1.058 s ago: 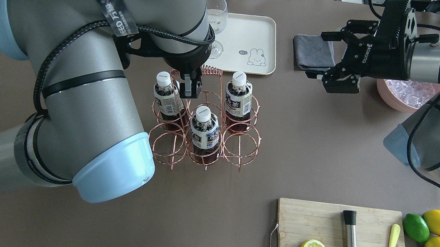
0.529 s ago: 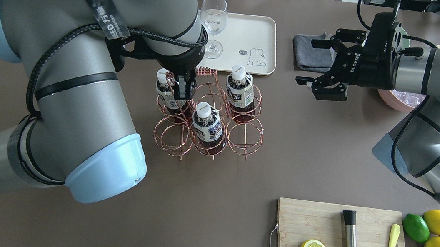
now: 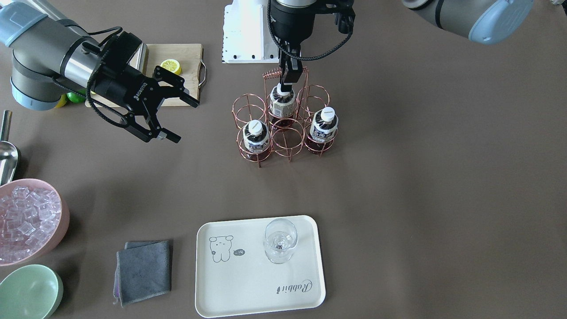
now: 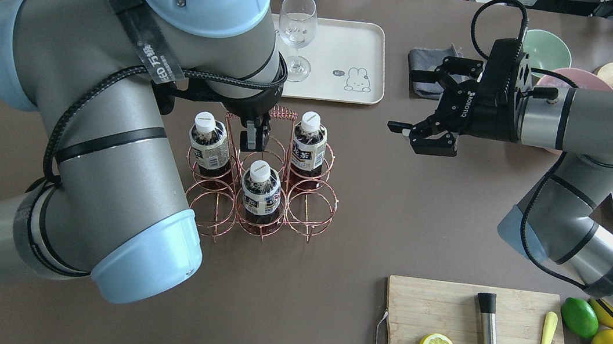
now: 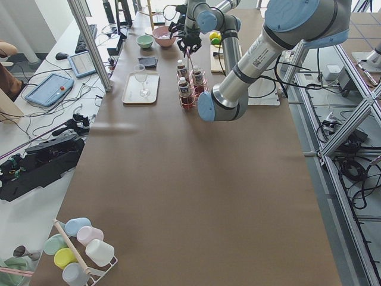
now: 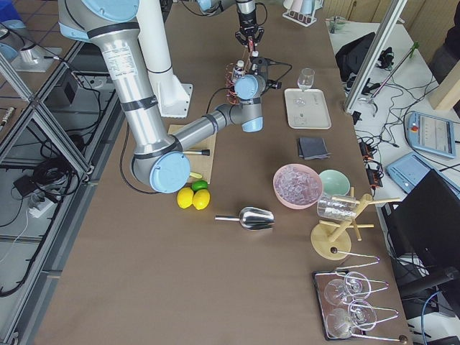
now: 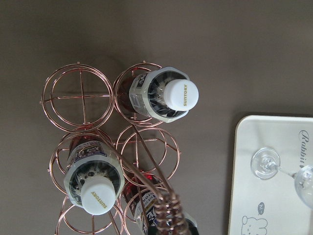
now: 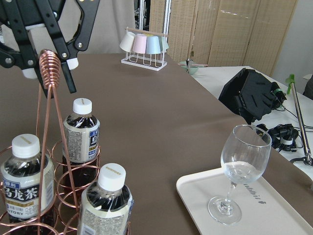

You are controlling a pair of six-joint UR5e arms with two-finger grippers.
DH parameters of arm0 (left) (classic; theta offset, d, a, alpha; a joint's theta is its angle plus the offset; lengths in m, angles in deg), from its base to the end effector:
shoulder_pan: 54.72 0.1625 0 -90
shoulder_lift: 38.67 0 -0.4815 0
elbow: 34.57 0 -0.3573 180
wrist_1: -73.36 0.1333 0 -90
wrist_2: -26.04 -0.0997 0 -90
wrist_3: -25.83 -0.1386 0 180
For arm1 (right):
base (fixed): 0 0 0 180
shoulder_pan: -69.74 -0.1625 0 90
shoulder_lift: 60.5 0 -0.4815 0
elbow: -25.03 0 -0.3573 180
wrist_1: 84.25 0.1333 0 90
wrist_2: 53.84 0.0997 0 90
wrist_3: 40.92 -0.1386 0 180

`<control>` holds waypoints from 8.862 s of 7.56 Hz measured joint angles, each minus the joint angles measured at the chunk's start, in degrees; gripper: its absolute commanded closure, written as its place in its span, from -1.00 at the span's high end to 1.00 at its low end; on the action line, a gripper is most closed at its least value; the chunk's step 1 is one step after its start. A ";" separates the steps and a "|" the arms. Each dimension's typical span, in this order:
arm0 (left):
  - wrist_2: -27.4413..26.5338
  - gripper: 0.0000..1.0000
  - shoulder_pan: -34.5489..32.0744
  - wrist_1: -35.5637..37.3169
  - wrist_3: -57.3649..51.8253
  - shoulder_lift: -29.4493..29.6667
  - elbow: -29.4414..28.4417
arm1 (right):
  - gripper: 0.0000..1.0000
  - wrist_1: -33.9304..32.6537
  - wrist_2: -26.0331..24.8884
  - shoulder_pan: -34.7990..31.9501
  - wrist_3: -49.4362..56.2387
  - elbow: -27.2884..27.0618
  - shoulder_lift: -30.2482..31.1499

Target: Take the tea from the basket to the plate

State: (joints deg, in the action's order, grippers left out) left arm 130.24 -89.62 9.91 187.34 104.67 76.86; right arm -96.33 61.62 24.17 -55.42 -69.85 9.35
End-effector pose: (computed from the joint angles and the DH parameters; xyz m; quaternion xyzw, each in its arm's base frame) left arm 0.4736 -0.4515 0.1204 -0.2344 0.3494 -0.6951 0.5829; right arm -0.3598 -0.4724 0.3382 0.5969 -0.4949 -0.3234 0.5424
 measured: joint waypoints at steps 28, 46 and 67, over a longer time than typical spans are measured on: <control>0.04 -1.00 1.07 0.42 0.22 -3.23 4.06 | -1.00 -3.21 -2.43 1.96 -20.13 -1.25 -10.11; 17.57 -1.00 -36.51 -1.88 -46.42 -21.27 -3.92 | -1.00 14.05 -16.59 -0.67 -10.32 38.01 -23.38; 13.54 0.95 -51.81 -44.95 -55.12 -20.67 -43.58 | 1.00 -54.60 28.02 -30.79 -3.38 6.78 2.26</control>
State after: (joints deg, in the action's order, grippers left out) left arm 143.78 -141.42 -35.05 132.21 84.00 33.29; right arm -150.93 89.64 -6.62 -58.80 -63.07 11.61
